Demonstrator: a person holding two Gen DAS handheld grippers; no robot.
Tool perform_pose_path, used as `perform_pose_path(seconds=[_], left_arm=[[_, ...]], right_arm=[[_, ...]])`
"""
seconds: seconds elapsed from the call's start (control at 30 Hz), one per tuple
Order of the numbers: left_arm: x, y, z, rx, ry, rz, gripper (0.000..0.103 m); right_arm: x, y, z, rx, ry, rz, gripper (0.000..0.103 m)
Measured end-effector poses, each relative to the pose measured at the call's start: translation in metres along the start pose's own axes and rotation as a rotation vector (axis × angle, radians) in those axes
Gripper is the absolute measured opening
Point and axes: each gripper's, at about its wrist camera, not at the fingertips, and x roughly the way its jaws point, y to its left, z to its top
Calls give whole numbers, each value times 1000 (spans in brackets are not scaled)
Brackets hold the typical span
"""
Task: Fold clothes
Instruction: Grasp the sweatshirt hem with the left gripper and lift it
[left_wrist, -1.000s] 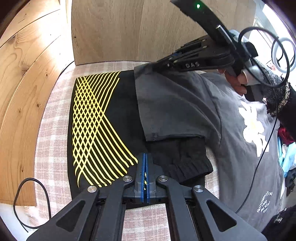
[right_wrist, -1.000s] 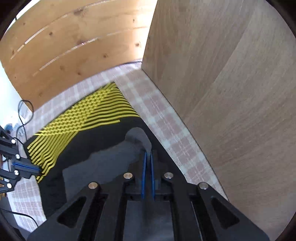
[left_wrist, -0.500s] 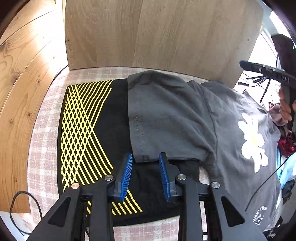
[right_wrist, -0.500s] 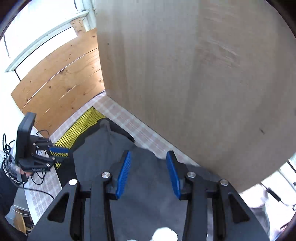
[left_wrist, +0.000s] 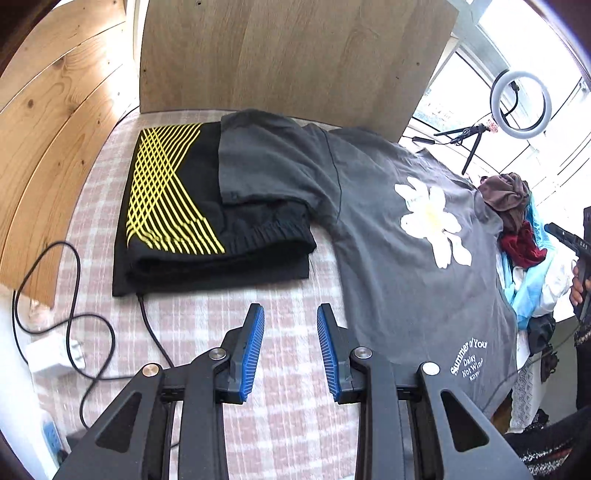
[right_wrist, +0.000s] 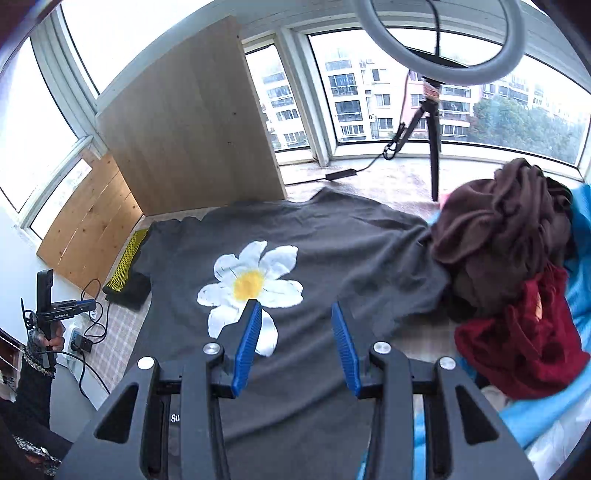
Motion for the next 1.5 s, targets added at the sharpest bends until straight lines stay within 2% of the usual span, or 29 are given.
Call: perform_pose_path(seconds=[0.1, 0.23, 0.3, 0.47, 0.6, 0.63, 0.67, 0.7, 0.77, 0.83, 0.9, 1.0, 1.07, 1.13, 1.23, 1.37, 1.43, 1.5], left_arm=[[-6, -14, -39, -26, 29, -4, 27], [-2, -48, -89, -37, 62, -2, 27], [5, -69, -110, -33, 82, -7, 27], [27, -112, -154, 22, 140, -3, 27], [41, -125, -175, 30, 164, 6, 27], [43, -125, -179, 31, 169, 13, 27], [45, -125, -181, 30, 174, 16, 27], [47, -124, -183, 28, 177, 15, 27], [50, -122, -185, 23, 182, 18, 27], [49, -123, -186, 37, 173, 29, 27], [47, -124, -186, 48, 170, 35, 27], [45, -124, -185, 49, 173, 38, 27], [44, -127, -184, 36, 185, 44, 27], [41, -131, -181, 18, 195, 36, 26], [26, -158, -170, 48, 155, -20, 26], [25, -232, -152, 185, 135, -153, 26], [34, -279, -144, 251, 144, -237, 26], [47, -329, -138, 316, 157, -310, 26]], right_arm=[[-18, -26, -65, 33, 52, -66, 39], [-2, -42, -125, 13, 142, -66, 39], [14, -41, -137, -24, 178, -47, 39], [43, -22, -159, -172, 253, -98, 39], [59, -11, -168, -249, 281, -184, 39], [63, -9, -170, -265, 289, -195, 35], [66, -8, -172, -281, 298, -203, 27], [69, -7, -174, -297, 307, -213, 7], [67, -7, -176, -305, 306, -221, 5], [53, -15, -177, -259, 279, -215, 5], [33, -43, -179, -113, 250, -186, 3], [13, -90, -190, 75, 241, -224, 3], [-2, -96, -186, 117, 206, -193, 3], [-8, -79, -167, 63, 178, -164, 8], [-2, -49, -131, -45, 146, -148, 14], [21, -41, -74, -81, 130, -124, 14], [35, -47, -47, -96, 142, -145, 14], [51, -52, -25, -162, 174, -185, 15]])
